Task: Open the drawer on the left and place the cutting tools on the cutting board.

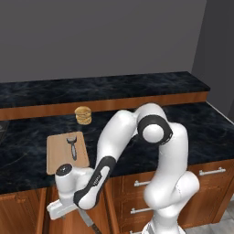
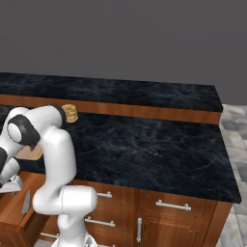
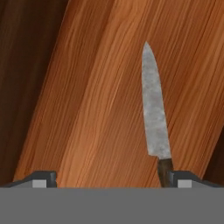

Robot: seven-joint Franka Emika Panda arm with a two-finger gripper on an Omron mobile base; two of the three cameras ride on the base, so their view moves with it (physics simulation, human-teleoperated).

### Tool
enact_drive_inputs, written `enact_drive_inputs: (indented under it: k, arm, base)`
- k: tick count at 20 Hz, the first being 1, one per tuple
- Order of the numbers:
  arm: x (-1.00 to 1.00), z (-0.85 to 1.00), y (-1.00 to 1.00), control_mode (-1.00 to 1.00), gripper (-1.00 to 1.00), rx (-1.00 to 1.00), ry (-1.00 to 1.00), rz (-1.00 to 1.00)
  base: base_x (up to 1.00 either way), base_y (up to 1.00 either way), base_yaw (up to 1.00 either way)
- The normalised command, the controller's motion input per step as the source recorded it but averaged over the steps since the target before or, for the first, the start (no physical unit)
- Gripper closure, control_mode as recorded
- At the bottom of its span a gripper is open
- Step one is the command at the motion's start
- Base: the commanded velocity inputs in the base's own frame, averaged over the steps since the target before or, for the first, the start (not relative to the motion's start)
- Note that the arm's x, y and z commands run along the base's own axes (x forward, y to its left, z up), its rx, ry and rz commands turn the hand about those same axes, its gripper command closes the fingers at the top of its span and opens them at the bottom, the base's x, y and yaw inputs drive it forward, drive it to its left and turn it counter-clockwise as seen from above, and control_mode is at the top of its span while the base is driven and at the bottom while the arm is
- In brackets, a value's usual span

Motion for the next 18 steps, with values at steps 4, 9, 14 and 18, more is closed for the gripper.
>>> enact_drive_inputs:
  k: [4,9,14,18]
  arm:
    - [-0.01,-0.21,-0.30,-1.00,-1.00,0.00,0.00,0.08]
    - [0.00,-0.22,-0.32,-1.00,-1.00,0.00,0.00,0.06]
    - [0.00,-0.18,-0.29,-1.00,-1.00,0.00,0.00,0.06]
    - [0.00,-0.05,0.00,-1.00,-1.00,0.00,0.03,0.00]
  base:
    - [0.00,0.00,0.00]
    - [0.00,0.00,0.00]
    - [0.00,0.00,0.00]
    - [0.00,0.00,0.00]
